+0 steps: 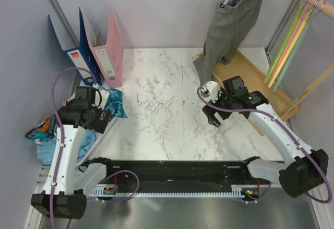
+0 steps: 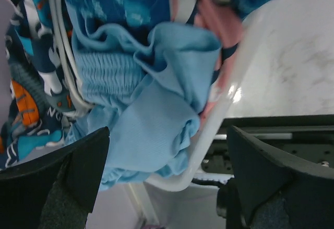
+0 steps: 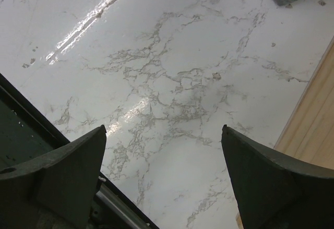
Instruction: Place the shorts on the hanger
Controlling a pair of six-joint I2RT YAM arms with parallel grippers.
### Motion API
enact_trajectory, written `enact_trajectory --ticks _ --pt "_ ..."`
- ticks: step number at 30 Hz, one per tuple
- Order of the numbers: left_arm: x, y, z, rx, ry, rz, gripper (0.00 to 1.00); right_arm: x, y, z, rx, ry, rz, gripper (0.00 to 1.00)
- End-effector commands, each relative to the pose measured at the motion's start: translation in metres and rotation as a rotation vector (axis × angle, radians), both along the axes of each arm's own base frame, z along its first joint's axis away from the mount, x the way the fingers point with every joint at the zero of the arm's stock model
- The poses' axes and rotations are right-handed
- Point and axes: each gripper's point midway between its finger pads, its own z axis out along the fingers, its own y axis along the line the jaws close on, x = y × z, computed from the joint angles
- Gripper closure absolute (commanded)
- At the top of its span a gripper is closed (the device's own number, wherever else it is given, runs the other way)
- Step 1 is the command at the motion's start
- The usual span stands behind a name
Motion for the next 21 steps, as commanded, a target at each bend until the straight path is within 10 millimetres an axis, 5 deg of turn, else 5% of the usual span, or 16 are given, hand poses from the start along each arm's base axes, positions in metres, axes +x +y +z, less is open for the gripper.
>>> enact_trajectory --ticks 1,7,10,11,13,16,17,21 --pt "-0.030 0.067 -0.025 0.296 0.134 0.090 0.01 0.013 0.017 0.022 0.055 -0.051 0.016 0.02" --pt "-0.033 0.107 -0.068 0.290 0.258 0.126 0.02 0.015 0.021 0.027 0.056 -0.070 0.037 0.02" --pt "-0.025 0.117 -0.066 0.267 0.248 0.135 0.19 0.014 0.019 0.030 0.051 -0.083 0.039 0.02" --pt "-0.026 0.114 -0.064 0.250 0.251 0.126 0.36 0.013 0.018 0.032 0.052 -0.092 0.042 0.02" --pt "-0.021 0.114 -0.048 0.250 0.214 0.126 0.47 0.013 0.018 0.033 0.055 -0.096 0.041 0.02" --pt "-0.018 0.113 -0.023 0.254 0.179 0.115 0.80 0.012 0.020 0.035 0.068 -0.097 0.043 0.02" --pt "-0.017 0.113 -0.014 0.256 0.162 0.116 0.98 0.011 0.020 0.035 0.070 -0.097 0.043 0.02" --pt "-0.001 0.112 0.047 0.264 0.035 0.108 0.98 0.009 0.019 0.039 0.075 -0.110 0.044 0.02"
